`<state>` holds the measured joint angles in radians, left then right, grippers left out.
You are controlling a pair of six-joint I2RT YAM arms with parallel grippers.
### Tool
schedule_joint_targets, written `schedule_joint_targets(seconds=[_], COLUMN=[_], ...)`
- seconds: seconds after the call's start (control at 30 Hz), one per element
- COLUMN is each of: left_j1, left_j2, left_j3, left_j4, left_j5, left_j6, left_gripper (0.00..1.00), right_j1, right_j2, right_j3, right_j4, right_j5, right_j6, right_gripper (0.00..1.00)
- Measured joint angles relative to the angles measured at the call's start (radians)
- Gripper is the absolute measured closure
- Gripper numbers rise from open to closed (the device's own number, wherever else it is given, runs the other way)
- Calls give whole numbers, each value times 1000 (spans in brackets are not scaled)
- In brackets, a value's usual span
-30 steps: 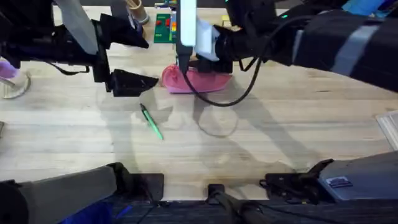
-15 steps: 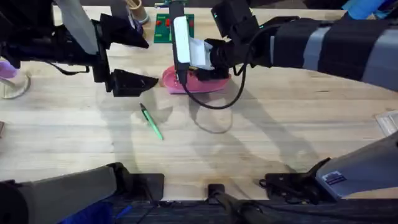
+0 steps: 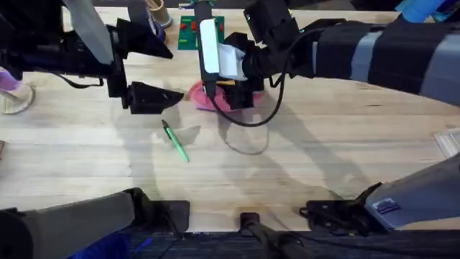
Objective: Unzip the bag, pick up the pens from the table one at a time and place them inside, then zip the bag closed.
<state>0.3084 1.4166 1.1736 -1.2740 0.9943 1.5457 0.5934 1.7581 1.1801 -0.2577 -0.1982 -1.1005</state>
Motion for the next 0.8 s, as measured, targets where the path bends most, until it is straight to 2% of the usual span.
schedule_joint_targets(seconds=[0.13,0.2,0.3,0.37,0.4,0.53,0.63,0.73,0.8], left_j1=[0,0,0,0,0,0,0,0,0], left_j2=[0,0,-6,-30,-88,-175,-227,-270,-291], left_j3=[0,0,0,0,0,1,3,3,5], left_j4=[-51,-59,-58,-49,-11,36,44,40,6], left_j5=[-1,-10,-58,-118,-210,-318,-372,-420,-458], left_j6=[-10,-37,-111,-194,-344,-579,-753,-960,-1126], left_gripper=[6,6,5,4,5,6,5,6,6], right_j1=[0,-2,-8,-14,-25,-39,-43,-43,-43], right_j2=[-34,-64,-108,-131,-152,-162,-162,-162,-162], right_j3=[0,0,0,0,0,0,0,0,0], right_j4=[-7,-6,-6,-6,-6,-5,-7,-5,-5], right_j5=[7,10,10,10,10,10,10,10,10], right_j6=[58,89,132,158,192,216,226,237,256], right_gripper=[5,5,5,5,5,5,6,5,5])
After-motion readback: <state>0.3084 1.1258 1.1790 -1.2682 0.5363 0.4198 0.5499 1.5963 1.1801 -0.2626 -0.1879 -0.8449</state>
